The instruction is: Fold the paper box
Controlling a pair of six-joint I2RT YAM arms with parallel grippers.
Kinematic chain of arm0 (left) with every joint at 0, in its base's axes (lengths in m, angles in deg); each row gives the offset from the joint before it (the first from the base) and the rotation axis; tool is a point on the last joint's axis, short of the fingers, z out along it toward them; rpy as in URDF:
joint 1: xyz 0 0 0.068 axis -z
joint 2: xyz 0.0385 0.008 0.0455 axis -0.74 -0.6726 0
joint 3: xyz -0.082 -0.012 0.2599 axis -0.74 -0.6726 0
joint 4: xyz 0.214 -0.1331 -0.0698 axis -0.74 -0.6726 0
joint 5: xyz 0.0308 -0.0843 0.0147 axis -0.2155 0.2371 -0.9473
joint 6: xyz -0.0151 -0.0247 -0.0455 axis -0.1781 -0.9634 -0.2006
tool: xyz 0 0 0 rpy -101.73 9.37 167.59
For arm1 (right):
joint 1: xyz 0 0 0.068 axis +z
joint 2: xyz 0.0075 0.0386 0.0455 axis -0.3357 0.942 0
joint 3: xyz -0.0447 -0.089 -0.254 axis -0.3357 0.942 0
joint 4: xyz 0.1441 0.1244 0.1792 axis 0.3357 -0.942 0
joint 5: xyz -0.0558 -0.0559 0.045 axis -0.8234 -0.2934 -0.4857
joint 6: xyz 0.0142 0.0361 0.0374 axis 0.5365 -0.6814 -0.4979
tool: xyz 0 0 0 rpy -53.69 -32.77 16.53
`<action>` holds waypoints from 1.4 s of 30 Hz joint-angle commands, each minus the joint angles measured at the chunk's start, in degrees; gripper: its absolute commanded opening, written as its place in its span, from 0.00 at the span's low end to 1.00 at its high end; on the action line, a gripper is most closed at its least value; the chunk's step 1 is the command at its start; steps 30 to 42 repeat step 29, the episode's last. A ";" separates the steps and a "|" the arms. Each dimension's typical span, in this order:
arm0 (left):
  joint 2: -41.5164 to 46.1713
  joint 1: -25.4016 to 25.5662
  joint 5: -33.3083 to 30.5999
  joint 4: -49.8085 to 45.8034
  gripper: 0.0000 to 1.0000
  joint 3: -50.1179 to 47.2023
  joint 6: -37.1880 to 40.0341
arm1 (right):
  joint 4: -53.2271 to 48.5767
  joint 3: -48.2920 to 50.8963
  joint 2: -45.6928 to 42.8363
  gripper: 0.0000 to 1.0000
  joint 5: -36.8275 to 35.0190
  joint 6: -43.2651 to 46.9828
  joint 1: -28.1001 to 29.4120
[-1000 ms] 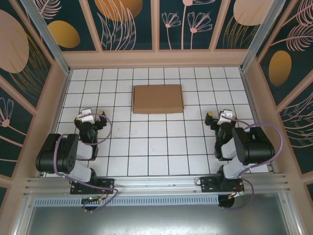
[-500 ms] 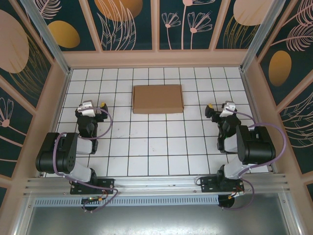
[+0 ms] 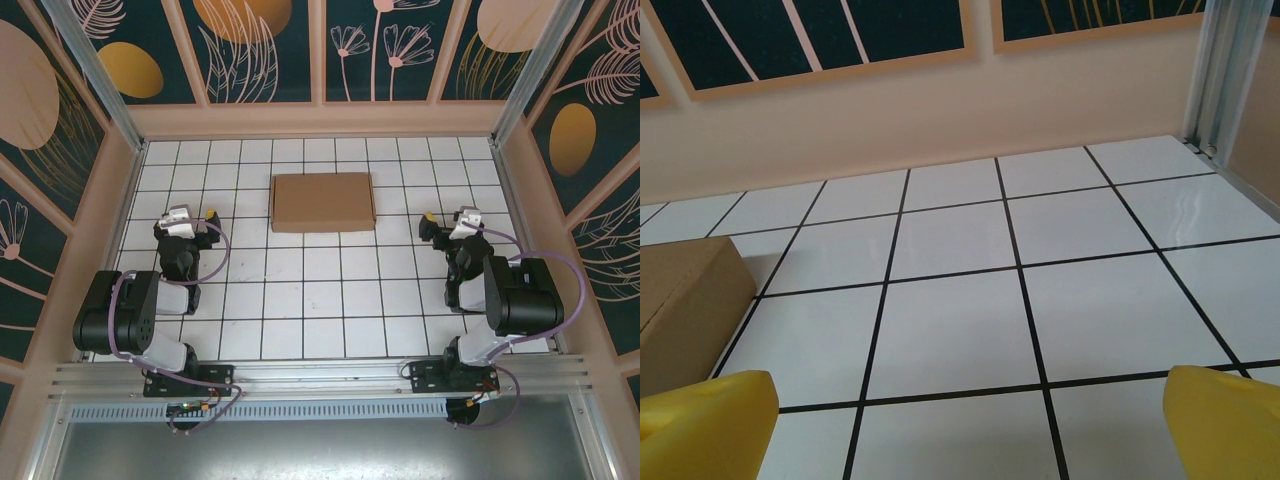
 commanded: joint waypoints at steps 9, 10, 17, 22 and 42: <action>0.32 -0.49 0.54 0.70 0.99 -0.44 0.57 | 1.28 0.47 -0.78 0.99 1.98 -1.00 -1.12; 0.28 -0.48 0.54 0.74 0.99 -0.44 0.58 | 1.24 0.43 -0.74 0.99 1.97 -0.98 -1.12; 0.27 -0.50 0.56 0.75 0.99 -0.42 0.53 | 1.17 0.37 -0.77 0.99 1.89 -0.98 -1.11; 0.34 -0.44 0.56 0.79 0.99 -0.44 0.58 | 1.20 0.34 -0.80 0.99 1.89 -0.98 -1.04; 0.36 -0.49 0.55 0.67 0.99 -0.42 0.57 | 1.10 0.37 -0.82 0.99 1.80 -1.02 -1.03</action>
